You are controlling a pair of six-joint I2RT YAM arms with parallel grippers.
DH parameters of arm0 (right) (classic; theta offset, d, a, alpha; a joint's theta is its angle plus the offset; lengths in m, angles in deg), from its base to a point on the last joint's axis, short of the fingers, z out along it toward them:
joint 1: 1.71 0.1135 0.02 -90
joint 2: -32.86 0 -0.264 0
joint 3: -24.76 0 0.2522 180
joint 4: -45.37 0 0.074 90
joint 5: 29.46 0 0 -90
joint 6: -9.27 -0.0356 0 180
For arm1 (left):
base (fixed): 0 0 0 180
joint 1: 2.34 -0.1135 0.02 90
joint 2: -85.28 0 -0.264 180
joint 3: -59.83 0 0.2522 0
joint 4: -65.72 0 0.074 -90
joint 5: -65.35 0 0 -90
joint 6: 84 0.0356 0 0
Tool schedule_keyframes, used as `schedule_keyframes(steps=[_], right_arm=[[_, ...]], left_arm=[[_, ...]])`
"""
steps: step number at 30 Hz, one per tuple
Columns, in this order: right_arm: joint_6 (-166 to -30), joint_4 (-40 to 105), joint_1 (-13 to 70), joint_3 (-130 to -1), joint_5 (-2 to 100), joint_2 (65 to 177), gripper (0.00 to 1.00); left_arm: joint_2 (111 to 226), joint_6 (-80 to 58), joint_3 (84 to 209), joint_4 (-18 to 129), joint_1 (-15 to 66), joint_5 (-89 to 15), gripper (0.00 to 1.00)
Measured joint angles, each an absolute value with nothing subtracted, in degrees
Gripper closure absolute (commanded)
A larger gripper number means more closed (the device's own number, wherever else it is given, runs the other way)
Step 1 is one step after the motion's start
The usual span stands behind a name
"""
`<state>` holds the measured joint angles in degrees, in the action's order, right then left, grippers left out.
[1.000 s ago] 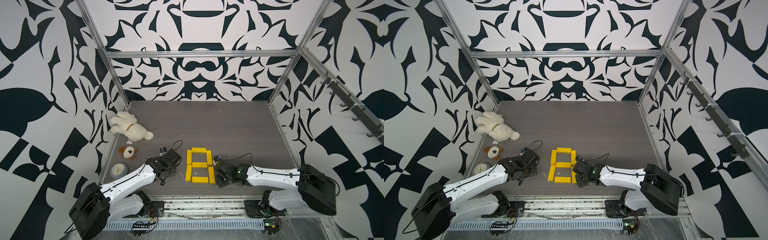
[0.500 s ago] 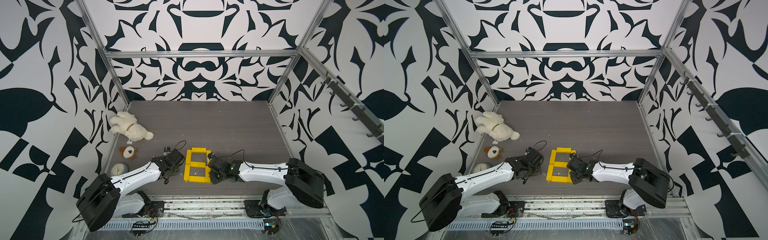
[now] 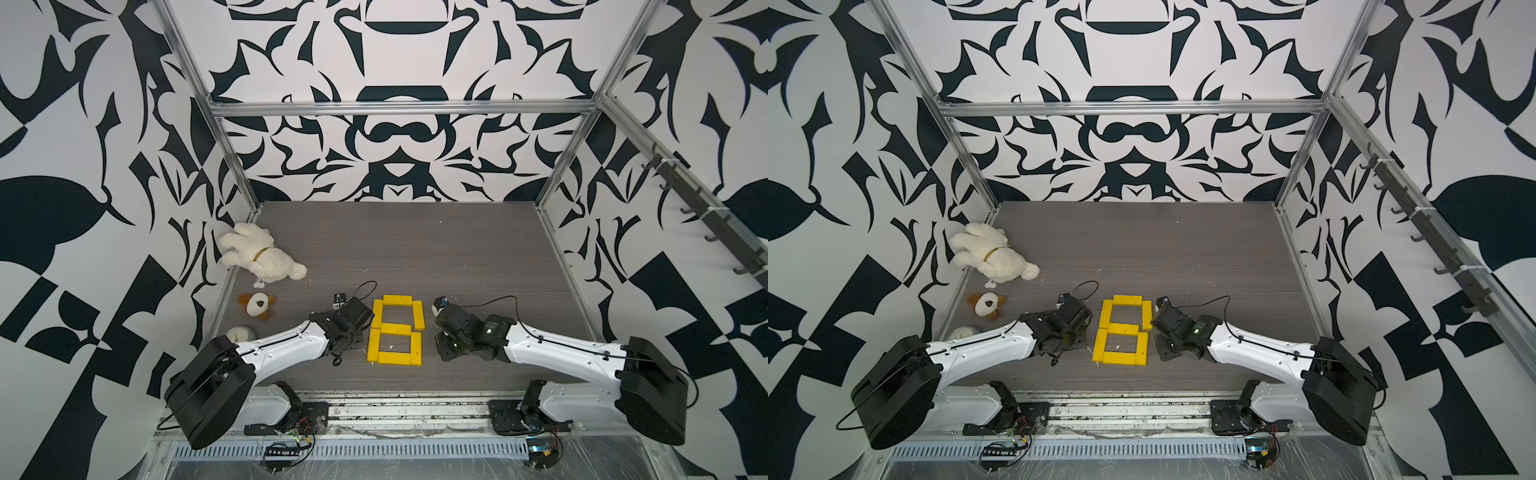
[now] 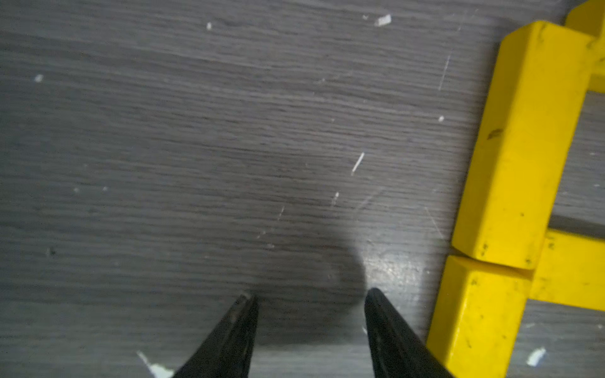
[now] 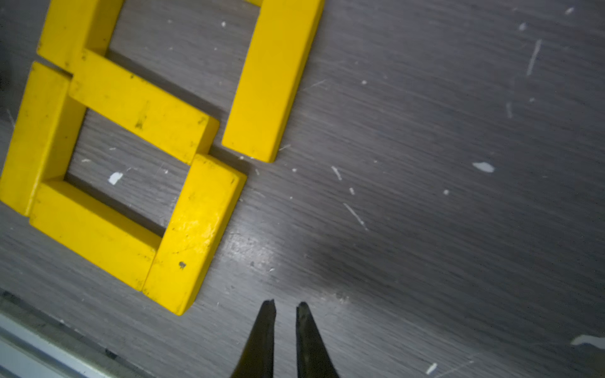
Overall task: Assemble the number 8 with building blocks
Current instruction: Adjust the building block at the center of the board.
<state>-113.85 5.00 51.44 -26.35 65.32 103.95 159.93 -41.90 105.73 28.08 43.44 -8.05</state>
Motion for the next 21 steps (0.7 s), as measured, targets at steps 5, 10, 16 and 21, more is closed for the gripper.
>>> schedule_keyframes(steps=[5, 10, 16, 21], right_arm=[[-112.63, 4.32, 48.95, -26.72, 66.23, 106.42, 0.85], [-110.09, 4.84, 45.78, -31.18, 66.98, 113.87, 0.85], [-106.77, 7.09, 42.72, -34.96, 66.17, 120.67, 0.85], [-104.25, 7.97, 41.8, -38.61, 64.97, 125.59, 0.85]], left_arm=[[160.17, -41.55, 105.84, 28.78, 43.63, -7.96, 0.42], [161.53, -40.07, 107.76, 27.09, 43.7, -6.22, 0.4], [164.33, -38.04, 111.19, 26.57, 43.7, -3.42, 0.38], [167.91, -36.72, 111.98, 27.16, 43.35, -2.26, 0.37]])
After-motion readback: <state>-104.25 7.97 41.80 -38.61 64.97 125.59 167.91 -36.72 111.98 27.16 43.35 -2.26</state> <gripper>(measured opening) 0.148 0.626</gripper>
